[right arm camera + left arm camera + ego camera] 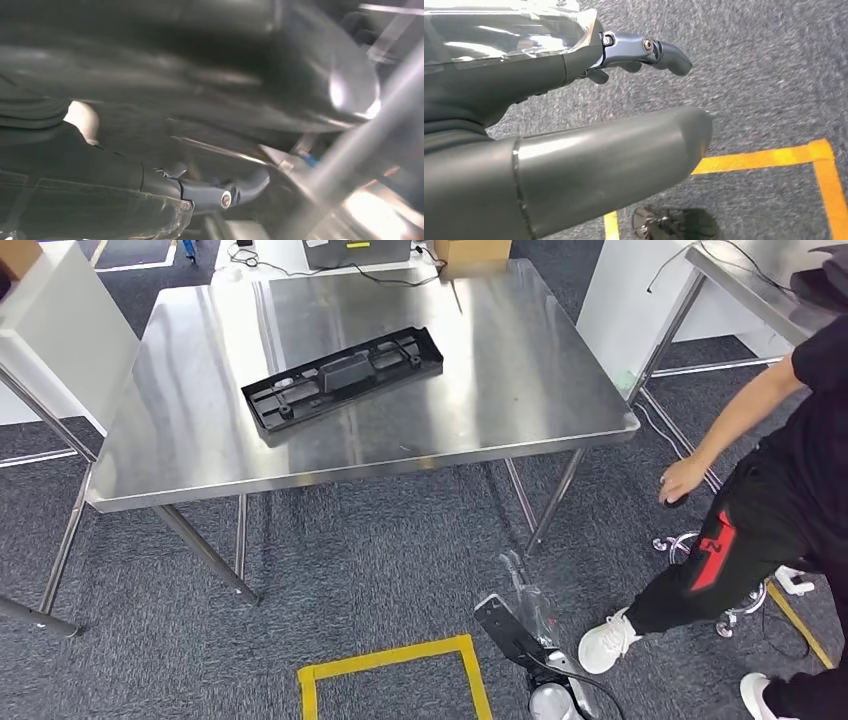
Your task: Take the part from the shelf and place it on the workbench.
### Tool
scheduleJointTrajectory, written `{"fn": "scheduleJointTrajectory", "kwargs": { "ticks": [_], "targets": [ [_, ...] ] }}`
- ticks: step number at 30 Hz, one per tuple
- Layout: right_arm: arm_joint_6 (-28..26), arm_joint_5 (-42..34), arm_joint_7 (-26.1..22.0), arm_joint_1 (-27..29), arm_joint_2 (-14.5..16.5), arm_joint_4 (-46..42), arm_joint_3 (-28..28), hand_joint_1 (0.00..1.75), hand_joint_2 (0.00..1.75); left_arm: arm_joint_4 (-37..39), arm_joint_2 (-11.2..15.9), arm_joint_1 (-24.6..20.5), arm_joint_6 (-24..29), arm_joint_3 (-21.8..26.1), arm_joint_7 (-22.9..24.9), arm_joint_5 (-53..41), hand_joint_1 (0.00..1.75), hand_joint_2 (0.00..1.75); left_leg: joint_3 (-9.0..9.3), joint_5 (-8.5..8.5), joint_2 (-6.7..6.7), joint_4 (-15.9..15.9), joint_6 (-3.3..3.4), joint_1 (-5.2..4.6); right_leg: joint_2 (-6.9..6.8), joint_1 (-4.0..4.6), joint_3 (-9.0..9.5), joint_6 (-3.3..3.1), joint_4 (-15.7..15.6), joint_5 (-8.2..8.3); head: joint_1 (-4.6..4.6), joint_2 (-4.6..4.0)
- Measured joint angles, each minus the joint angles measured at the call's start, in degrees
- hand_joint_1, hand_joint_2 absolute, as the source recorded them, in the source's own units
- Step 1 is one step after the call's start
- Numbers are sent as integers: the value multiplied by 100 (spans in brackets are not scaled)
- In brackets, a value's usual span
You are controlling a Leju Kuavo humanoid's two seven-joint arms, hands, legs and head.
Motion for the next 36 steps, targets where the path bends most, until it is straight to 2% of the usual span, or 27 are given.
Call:
{"fn": "scheduleJointTrajectory", "kwargs": {
  "ticks": [1,2,5,6,7,8,9,10,12,14,16,17,19,21,22,23,24,25,26,27,28,29,31,32,33,34,36],
  "targets": [
    [-58,83,181,-70,-10,375,-27,0,0,3,3,12,0,9,5,-14,0,0,-30,-45,-9,34,-34,15,-5,-20,-35,-47,2,52,-4,0],
    [-115,189,462,-137,-20,725,-66,0,0,5,4,26,-1,15,10,-38,0,0,-72,-198,-22,133,-66,29,-14,-43,-84,-102,-5,114,-6,0],
    [-239,362,1257,-327,-90,1961,-292,0,0,8,-5,40,-10,19,14,-135,0,0,-270,-1091,-45,1000,-150,60,-45,-57,-279,-190,-1,319,-26,0],
    [-212,292,1355,-351,-133,2409,-408,0,0,8,-7,39,-17,18,10,-168,0,0,-305,-1264,-44,1333,-172,68,-61,-53,-354,-183,12,381,-30,0],
    [-158,181,1392,-335,-176,2795,-539,0,0,8,-8,38,-24,17,3,-196,0,0,-279,-1279,-43,1537,-187,77,-77,-52,-434,-169,36,434,-29,0],
    [-82,58,1426,-297,-214,3119,-676,0,0,7,-9,39,-30,17,-5,-217,0,0,-169,-1171,-41,1570,-193,90,-91,-53,-527,-148,73,476,-30,0],
    [5,-61,1478,-261,-240,3396,-811,0,0,6,-9,40,-34,17,-10,-237,0,0,36,-1007,-41,1407,-189,103,-100,-55,-620,-130,118,511,-30,0],
    [76,-156,1536,-232,-256,3624,-939,0,0,4,-9,34,-39,17,-12,-252,0,0,316,-902,-49,1079,-176,113,-100,-58,-699,-106,170,539,-30,0],
    [153,-257,1623,-186,-270,3991,-1163,0,0,-3,-4,7,-62,17,-4,-274,0,0,839,-944,-71,345,-127,103,-91,-46,-802,-43,242,600,-25,0],
    [137,-240,1662,-166,-274,4255,-1305,0,0,-8,3,-17,-91,17,4,-278,0,0,982,-1048,-84,28,-60,64,-80,-42,-833,33,241,687,-18,0],
    [125,-221,1700,-168,-280,4441,-1387,0,0,-7,4,-24,-100,17,7,-277,0,0,901,-962,-63,-5,39,47,-65,-50,-858,102,217,766,-18,0],
    [124,-217,1715,-166,-283,4519,-1421,0,0,-6,2,-28,-101,17,8,-277,0,0,854,-886,-51,-34,100,46,-50,-44,-900,105,263,703,-18,0],
    [124,-209,1733,-162,-290,4649,-1479,0,0,-5,-4,-33,-101,18,8,-277,0,0,707,-703,-24,-88,196,58,-16,-38,-1067,34,690,244,1,0],
    [124,-204,1742,-168,-292,4728,-1520,0,0,-5,-1,-31,-102,19,9,-277,0,0,526,-547,-16,-88,220,45,0,-43,-1248,-14,1455,-308,18,0],
    [124,-204,1743,-174,-295,4757,-1535,0,0,-5,-2,-29,-102,19,9,-277,0,0,440,-475,-9,-81,216,43,3,-45,-1272,21,1779,-415,18,0],
    [124,-203,1743,-178,-297,4784,-1546,0,0,-5,-3,-28,-102,19,9,-277,0,0,356,-404,-1,-75,206,42,4,-46,-1220,83,1957,-399,17,0],
    [124,-203,1743,-179,-298,4806,-1553,0,0,-5,-5,-28,-102,19,9,-277,0,0,277,-336,6,-68,192,42,5,-48,-1064,155,1925,-289,18,0],
    [124,-202,1743,-181,-300,4823,-1558,0,0,-5,-8,-29,-102,19,9,-277,0,0,198,-272,9,-61,173,43,5,-53,-800,209,1665,-154,18,0],
    [120,-193,1736,-186,-302,4836,-1560,0,0,-6,-9,-30,-102,19,9,-277,0,0,133,-213,9,-51,146,38,6,-59,-443,228,1224,-74,19,0],
    [103,-167,1714,-195,-303,4843,-1561,0,0,-7,-9,-31,-103,19,8,-277,0,0,81,-159,10,-38,114,28,10,-48,-63,213,682,-79,21,1],
    [80,-122,1681,-210,-303,4850,-1561,0,0,-8,-9,-32,-105,19,8,-278,0,0,48,-100,13,-31,83,17,18,-37,209,180,239,-131,17,1],
    [71,-61,1647,-223,-301,4860,-1558,0,0,-9,-8,-34,-111,19,10,-287,0,0,28,-44,18,-30,54,7,26,-21,367,146,-57,-195,14,1],
    [143,69,1625,-247,-292,4890,-1545,0,0,-7,-2,-31,-140,19,44,-325,0,0,-5,45,20,-39,-7,13,31,-29,346,67,-176,-196,4,0],
    [218,115,1656,-253,-288,4911,-1535,0,0,-3,1,-27,-160,18,73,-354,0,0,-37,-17,12,-4,-39,26,22,-52,301,8,-166,-149,-3,1],
    [293,142,1700,-257,-284,4928,-1528,0,0,0,1,-21,-180,17,107,-381,0,0,-85,-191,2,112,-73,43,6,-75,249,-66,-157,-93,-10,1],
    [358,148,1745,-255,-281,4943,-1525,0,0,3,1,-17,-194,16,135,-407,0,0,-153,-472,-9,343,-103,58,-11,-96,187,-131,-155,-30,-19,1],
    [475,114,1787,-245,-281,4960,-1524,0,0,3,-3,-21,-209,15,169,-451,0,0,-301,-1078,-21,1070,-152,71,-35,-72,48,-190,-132,85,-30,0]
  ]
}}
